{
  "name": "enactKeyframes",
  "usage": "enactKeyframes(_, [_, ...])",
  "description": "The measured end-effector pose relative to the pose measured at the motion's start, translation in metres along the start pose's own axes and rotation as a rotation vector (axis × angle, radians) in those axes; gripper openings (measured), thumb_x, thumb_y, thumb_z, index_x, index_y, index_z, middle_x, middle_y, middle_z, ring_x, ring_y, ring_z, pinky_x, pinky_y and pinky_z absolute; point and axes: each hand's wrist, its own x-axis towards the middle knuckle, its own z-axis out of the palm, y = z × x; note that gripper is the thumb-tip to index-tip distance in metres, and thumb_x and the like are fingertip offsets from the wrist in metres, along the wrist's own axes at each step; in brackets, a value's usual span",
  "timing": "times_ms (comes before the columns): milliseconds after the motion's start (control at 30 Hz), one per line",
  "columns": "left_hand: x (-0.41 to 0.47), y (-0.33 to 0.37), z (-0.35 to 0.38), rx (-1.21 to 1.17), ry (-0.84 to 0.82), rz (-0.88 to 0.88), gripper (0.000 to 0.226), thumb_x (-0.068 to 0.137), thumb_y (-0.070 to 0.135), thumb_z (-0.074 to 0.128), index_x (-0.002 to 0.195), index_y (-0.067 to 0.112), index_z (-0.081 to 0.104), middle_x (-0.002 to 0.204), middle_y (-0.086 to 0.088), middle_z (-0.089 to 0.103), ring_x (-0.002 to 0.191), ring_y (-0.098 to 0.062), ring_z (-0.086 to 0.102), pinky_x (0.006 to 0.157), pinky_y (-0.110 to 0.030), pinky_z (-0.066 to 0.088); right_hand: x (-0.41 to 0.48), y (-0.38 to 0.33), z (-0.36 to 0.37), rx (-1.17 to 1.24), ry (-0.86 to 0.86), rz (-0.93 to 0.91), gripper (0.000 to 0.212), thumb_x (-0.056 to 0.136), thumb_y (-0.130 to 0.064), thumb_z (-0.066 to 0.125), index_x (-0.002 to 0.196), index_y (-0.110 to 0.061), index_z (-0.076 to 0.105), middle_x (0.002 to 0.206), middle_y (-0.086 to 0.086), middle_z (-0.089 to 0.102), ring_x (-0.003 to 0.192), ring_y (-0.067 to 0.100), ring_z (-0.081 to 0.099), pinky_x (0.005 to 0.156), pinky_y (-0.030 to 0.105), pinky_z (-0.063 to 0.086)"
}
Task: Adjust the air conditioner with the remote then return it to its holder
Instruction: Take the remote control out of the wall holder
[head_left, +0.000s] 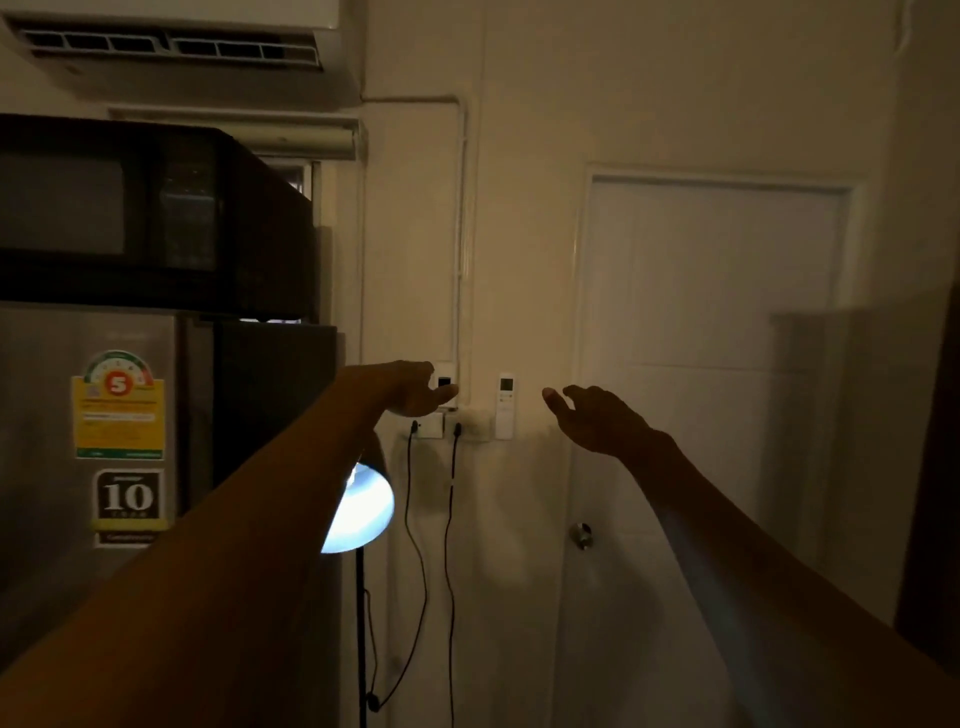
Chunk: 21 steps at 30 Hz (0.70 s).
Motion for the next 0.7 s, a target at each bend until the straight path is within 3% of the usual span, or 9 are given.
enactKeyframes(233, [0.086, 0.046, 0.047, -0.023, -0.04, -0.067, 0.074, 0.093, 0.054, 0.032, 0.146, 0.006, 0.016, 0.154, -0.014, 0.024, 0.14, -0.031, 0.027, 0.114, -0.042, 0.023, 0.082, 0.067, 0.023, -0.024, -0.046, -0.039, 0.069, 0.092, -0.061, 0.022, 0.138, -0.013, 0.039, 0.143, 0.019, 0.044, 0.129, 0.037, 0.043, 0.107, 0.051, 0.036])
enactKeyframes(367, [0.128, 0.056, 0.071, -0.077, -0.031, -0.049, 0.068, 0.091, 0.053, 0.039, 0.142, 0.008, 0.028, 0.147, -0.014, 0.039, 0.129, -0.031, 0.042, 0.109, -0.044, 0.034, 0.126, 0.094, 0.04, -0.009, -0.05, -0.073, 0.068, 0.092, -0.06, 0.024, 0.139, -0.014, 0.037, 0.143, 0.019, 0.043, 0.13, 0.037, 0.042, 0.107, 0.051, 0.036])
enactKeyframes(700, [0.232, 0.055, 0.111, -0.096, 0.004, -0.092, 0.069, 0.091, 0.046, 0.046, 0.143, 0.007, 0.023, 0.149, -0.015, 0.034, 0.133, -0.032, 0.038, 0.107, -0.041, 0.034, 0.227, 0.137, 0.099, 0.078, -0.065, -0.111, 0.066, 0.091, -0.059, 0.033, 0.139, -0.015, 0.035, 0.141, 0.017, 0.045, 0.125, 0.035, 0.047, 0.103, 0.049, 0.042])
